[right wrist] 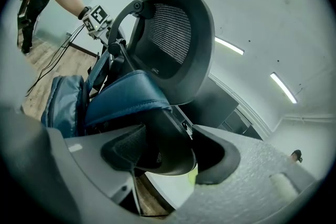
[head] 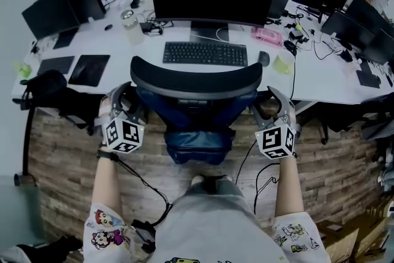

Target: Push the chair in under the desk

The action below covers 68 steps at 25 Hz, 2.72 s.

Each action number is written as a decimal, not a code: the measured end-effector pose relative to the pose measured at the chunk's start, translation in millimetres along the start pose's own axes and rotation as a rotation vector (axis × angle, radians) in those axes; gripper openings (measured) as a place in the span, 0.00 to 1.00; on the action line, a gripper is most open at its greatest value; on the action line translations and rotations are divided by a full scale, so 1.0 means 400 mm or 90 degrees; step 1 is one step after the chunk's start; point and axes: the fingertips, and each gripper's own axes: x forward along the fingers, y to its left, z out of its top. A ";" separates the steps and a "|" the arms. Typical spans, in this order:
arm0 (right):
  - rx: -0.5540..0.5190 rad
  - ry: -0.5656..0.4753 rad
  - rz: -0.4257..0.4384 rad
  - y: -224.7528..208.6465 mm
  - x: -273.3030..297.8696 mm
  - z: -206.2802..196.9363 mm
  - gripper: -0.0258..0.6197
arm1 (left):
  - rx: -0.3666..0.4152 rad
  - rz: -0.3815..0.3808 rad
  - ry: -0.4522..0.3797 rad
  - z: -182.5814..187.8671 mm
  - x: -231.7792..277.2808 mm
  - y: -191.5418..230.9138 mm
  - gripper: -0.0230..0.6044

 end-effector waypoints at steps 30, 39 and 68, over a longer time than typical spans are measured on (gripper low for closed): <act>0.089 -0.031 -0.003 0.059 -0.115 0.042 0.54 | -0.123 0.007 -0.031 0.010 -0.117 -0.041 0.54; 0.168 -0.066 0.004 0.107 -0.178 0.072 0.54 | -0.211 -0.006 -0.063 0.052 -0.185 -0.084 0.52; 0.475 -0.180 0.078 0.241 -0.345 0.117 0.08 | -0.601 -0.129 -0.198 0.196 -0.353 -0.270 0.19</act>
